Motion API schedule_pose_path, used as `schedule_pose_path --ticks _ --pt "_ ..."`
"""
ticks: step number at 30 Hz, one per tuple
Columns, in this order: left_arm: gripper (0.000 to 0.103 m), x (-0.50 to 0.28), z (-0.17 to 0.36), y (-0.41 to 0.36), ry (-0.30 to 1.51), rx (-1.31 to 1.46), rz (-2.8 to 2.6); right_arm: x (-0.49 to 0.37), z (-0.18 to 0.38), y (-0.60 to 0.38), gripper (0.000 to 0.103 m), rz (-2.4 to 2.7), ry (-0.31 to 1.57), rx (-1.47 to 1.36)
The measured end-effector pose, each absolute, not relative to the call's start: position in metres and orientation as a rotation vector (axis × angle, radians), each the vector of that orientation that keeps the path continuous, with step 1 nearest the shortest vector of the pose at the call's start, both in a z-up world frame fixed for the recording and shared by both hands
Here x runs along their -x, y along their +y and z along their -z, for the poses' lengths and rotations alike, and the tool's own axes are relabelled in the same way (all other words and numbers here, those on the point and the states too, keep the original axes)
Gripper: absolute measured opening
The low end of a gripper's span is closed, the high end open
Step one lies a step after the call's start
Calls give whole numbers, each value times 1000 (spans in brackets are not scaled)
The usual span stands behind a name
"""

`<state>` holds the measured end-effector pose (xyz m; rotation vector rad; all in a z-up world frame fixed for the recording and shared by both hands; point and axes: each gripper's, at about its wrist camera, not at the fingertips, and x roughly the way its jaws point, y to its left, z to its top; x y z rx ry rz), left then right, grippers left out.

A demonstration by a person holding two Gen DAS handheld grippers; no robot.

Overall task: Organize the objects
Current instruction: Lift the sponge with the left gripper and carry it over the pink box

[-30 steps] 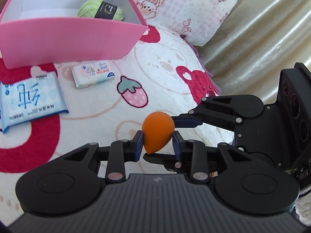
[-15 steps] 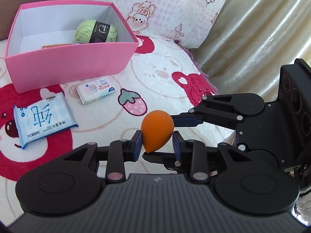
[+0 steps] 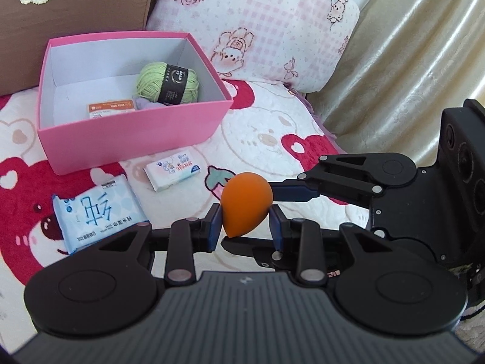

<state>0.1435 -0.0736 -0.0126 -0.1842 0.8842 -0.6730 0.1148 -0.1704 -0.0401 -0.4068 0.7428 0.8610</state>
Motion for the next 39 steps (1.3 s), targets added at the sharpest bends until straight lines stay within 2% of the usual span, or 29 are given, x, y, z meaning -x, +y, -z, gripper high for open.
schedule_pose_path --ticks 13,21,39 --pt "31 -200 -28 -56 868 142 569 -162 17 -136 54 -860 710 294" --pt "32 -258 -32 -41 880 199 490 -220 16 -111 54 -878 744 210" --pt "33 -352 25 -50 854 253 393 -316 70 -83 54 -787 786 134"
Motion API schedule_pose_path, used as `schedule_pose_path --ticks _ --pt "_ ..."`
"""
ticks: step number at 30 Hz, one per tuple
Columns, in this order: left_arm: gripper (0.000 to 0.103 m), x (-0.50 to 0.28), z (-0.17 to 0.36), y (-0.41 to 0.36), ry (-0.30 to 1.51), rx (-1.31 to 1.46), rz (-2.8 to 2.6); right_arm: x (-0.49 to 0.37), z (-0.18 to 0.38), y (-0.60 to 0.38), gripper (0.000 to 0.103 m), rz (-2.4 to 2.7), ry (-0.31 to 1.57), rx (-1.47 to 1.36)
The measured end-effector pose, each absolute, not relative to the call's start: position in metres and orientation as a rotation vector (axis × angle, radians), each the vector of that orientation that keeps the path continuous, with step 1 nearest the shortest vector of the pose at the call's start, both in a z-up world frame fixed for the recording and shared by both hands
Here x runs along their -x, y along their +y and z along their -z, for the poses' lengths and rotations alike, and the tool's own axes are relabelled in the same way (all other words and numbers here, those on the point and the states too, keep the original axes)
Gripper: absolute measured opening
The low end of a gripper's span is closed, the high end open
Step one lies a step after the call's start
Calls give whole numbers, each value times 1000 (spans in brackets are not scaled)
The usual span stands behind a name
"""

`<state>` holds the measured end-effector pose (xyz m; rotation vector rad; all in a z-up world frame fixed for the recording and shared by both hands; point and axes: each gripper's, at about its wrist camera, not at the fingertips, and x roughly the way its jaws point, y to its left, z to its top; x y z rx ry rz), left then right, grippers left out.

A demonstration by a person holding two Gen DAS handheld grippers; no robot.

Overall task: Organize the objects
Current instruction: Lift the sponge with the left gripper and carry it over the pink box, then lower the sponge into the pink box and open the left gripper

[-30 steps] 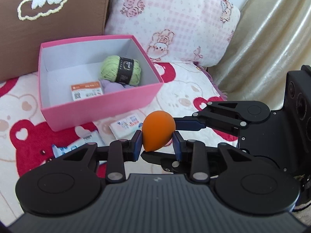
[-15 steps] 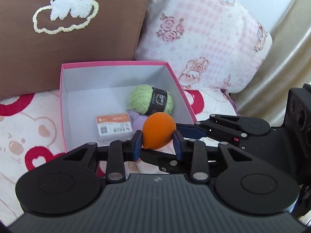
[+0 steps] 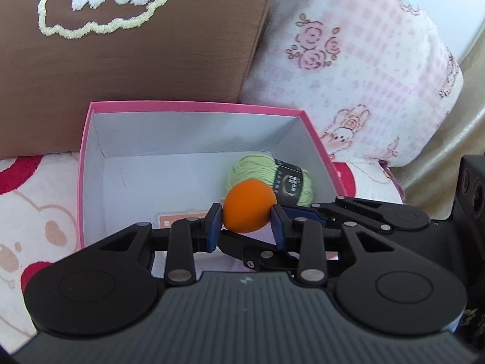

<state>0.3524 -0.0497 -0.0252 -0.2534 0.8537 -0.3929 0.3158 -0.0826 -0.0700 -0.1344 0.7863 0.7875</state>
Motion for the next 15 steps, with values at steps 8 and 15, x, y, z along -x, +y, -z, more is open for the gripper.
schedule_pose_path --ticks 8,15 --pt "33 -368 48 -39 824 300 343 -326 85 -59 54 -752 764 211" --pt "31 -378 69 -31 835 385 357 -337 99 -63 54 -727 792 173"
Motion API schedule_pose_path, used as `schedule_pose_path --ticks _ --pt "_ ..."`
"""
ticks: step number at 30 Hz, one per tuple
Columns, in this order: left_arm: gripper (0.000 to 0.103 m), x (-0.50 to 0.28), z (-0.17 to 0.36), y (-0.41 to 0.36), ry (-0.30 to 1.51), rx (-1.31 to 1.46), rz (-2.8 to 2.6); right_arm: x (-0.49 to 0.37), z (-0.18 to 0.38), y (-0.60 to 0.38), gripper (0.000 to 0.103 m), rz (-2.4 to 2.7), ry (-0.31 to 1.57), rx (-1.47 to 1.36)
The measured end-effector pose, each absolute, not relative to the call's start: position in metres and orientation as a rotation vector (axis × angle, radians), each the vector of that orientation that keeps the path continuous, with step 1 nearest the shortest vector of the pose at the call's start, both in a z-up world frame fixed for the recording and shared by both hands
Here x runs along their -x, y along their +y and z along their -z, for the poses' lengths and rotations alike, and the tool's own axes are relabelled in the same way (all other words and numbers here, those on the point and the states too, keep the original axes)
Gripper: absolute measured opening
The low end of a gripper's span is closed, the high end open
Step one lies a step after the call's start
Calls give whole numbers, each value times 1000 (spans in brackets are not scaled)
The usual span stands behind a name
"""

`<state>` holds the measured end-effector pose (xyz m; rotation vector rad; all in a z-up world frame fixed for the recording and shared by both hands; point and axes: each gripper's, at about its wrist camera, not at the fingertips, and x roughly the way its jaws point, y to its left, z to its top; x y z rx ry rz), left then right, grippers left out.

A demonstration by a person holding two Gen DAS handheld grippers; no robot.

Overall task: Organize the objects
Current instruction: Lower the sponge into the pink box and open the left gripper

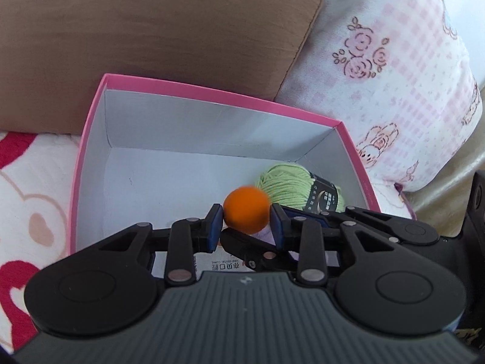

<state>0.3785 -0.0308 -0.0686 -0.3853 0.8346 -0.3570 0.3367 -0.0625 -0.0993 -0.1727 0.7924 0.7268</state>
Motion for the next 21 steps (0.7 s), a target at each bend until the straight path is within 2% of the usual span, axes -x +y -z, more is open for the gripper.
schedule_pose_path --ticks 10,21 --pt "31 -385 79 -32 838 442 346 -344 106 -69 54 -713 797 156" --pt "31 -359 41 -30 876 376 297 -320 81 -87 54 -723 787 144"
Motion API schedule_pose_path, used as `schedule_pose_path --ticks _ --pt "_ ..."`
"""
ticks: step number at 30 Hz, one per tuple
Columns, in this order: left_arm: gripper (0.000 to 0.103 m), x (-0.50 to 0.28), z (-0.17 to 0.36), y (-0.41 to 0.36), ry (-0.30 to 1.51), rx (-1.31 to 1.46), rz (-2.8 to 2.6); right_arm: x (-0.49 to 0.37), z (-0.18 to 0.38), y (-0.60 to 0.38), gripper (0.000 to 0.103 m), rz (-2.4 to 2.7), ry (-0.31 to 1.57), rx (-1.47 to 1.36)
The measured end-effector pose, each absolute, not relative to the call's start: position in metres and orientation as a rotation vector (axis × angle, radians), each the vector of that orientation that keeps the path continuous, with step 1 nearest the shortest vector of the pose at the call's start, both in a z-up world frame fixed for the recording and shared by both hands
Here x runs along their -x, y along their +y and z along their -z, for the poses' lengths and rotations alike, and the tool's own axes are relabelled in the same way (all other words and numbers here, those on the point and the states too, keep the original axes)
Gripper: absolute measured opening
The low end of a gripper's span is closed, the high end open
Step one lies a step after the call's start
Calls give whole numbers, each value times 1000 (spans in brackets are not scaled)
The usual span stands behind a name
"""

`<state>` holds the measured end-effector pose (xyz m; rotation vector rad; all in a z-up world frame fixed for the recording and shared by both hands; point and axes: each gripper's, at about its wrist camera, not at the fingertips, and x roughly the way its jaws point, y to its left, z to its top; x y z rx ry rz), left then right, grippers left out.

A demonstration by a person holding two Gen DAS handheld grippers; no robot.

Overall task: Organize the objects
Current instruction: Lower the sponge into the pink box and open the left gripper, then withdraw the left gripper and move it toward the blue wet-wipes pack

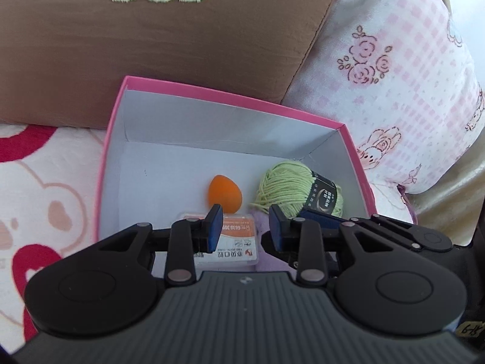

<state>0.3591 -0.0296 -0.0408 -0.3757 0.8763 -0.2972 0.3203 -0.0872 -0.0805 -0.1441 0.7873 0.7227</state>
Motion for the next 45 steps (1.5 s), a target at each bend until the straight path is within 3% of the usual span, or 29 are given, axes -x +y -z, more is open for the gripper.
schedule_pose_path --ticks 15,22,24,27,45 --pt "36 -294 -44 -9 911 276 299 -258 1 -114 61 -683 752 218" --pt "47 -259 -70 -2 925 266 336 -227 -28 -121 74 -691 729 227" --pt "50 -250 -73 0 932 264 348 -217 -32 -123 83 -687 720 241" --pt "56 -236 -77 3 937 251 351 -202 -36 -124 88 -675 706 256" --pt "85 -178 -69 14 939 205 371 -130 -28 -132 98 -694 621 370"
